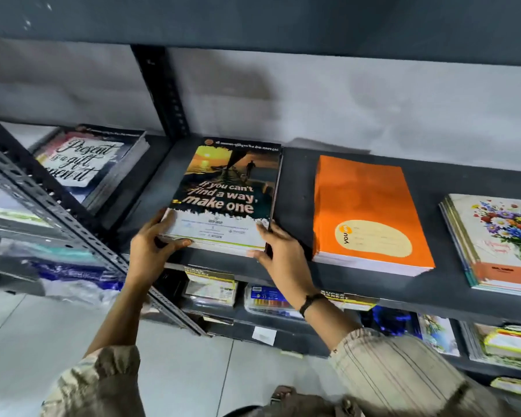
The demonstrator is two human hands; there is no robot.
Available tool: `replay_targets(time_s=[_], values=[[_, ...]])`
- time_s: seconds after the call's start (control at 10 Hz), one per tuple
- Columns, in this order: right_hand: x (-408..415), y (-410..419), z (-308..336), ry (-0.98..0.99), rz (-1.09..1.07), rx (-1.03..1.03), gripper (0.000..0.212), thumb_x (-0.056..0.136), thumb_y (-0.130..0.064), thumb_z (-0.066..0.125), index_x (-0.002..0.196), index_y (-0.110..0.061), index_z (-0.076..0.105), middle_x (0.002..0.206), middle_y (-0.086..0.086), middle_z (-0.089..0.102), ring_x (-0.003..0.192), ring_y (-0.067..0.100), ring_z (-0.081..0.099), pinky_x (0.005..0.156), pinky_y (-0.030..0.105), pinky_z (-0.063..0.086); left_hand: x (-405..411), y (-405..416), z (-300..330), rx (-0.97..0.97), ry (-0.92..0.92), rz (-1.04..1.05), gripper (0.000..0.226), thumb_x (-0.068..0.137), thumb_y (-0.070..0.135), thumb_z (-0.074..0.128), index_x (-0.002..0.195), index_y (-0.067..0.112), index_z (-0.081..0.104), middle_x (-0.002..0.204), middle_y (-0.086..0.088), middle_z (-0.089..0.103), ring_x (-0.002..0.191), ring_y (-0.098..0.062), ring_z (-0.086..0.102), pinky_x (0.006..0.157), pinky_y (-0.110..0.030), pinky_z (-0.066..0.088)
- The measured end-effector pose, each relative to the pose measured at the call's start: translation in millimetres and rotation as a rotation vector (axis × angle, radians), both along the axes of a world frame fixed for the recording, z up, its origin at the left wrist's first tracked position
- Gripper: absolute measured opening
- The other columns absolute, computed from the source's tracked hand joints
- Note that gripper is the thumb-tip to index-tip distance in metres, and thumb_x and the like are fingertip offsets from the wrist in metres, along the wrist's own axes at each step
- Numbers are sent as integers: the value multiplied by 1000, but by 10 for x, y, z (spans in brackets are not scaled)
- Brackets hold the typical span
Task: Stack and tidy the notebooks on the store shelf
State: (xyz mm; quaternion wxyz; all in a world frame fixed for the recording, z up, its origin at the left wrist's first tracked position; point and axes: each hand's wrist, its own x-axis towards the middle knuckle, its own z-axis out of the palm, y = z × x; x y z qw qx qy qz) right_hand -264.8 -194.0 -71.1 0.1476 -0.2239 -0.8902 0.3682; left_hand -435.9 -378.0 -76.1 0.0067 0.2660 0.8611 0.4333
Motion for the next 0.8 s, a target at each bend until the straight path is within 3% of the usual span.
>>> replay_targets(time_s=[0.2,0.4,0.5,0.6,0.7,0.8], values=[[8,-42,20,16,-28,32,59,80,-36,67,132,-14,49,141,15,48,131,21,46,108,26,34,-144,-20,-3,30,-27,-49,61,62,-1,79,119,2,58,137,-17,50,123,-19,47,90,9,29],[6,-101,25,45,-51,110,55,80,-35,66,127,-9,54,130,17,59,118,25,59,99,37,49,-198,-63,-20,13,-82,-63,62,60,3,80,118,7,60,138,-14,50,126,-25,49,102,-13,38],[17,-92,29,58,-35,102,54,82,-33,66,128,-9,53,130,15,60,118,25,59,99,36,50,-83,-25,79,-42,-12,-59,61,63,15,81,118,4,60,137,-19,49,126,-31,47,105,-15,38],[93,-57,92,90,-28,52,53,82,-33,66,129,-9,53,131,11,60,118,21,58,101,27,44,135,75,160,-135,219,7,73,66,64,60,116,11,62,135,-18,52,126,-37,43,102,-52,39],[264,1,159,196,-50,30,46,87,-34,61,127,-12,55,127,8,62,115,20,58,99,27,47,545,364,278,-30,334,22,54,82,51,51,118,11,59,124,-15,59,119,-28,45,97,-40,37],[461,102,251,320,-134,14,34,90,-32,57,118,-14,61,108,7,67,95,18,62,82,28,54,983,755,400,71,403,-122,33,90,27,51,116,8,60,109,-14,65,104,-23,50,88,-29,37]])
